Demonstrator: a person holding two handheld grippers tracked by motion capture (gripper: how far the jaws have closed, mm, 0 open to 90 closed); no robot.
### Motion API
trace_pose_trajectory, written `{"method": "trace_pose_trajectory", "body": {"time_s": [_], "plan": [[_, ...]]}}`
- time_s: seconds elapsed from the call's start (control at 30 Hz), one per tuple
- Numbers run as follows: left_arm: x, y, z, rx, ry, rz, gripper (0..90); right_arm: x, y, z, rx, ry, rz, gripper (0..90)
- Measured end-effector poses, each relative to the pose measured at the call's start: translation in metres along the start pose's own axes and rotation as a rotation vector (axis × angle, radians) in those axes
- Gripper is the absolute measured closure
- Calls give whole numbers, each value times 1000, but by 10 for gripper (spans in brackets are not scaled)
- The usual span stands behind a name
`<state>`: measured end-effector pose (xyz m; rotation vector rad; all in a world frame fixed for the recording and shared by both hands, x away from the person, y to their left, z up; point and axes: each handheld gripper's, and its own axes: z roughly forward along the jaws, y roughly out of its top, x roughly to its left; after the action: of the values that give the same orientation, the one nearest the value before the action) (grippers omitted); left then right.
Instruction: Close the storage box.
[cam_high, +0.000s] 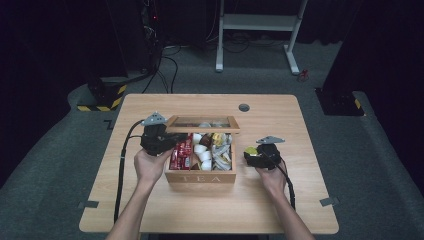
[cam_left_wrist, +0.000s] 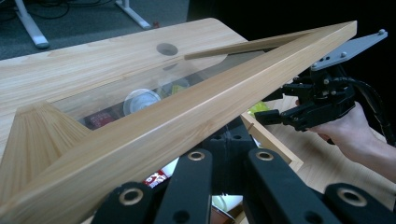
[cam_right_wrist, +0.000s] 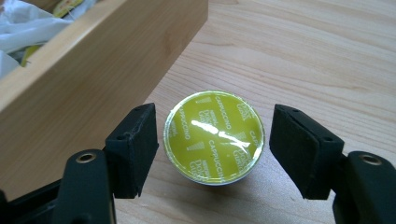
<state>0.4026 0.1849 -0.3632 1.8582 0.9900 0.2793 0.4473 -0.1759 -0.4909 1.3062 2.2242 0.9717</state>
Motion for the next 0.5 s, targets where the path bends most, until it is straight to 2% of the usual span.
{"method": "trace_pose_trajectory", "body": {"time_s": [0.23, 0.37, 0.5], "plan": [[0, -1, 0, 1, 0, 2, 900, 0, 2, -11, -35, 5, -4, 343], [0, -1, 0, 2, -1, 5, 900, -3, 2, -24, -75, 31, 4, 392], [0, -2, 0, -2, -3, 2, 900, -6, -1, -30, -103, 39, 3, 431]]}}
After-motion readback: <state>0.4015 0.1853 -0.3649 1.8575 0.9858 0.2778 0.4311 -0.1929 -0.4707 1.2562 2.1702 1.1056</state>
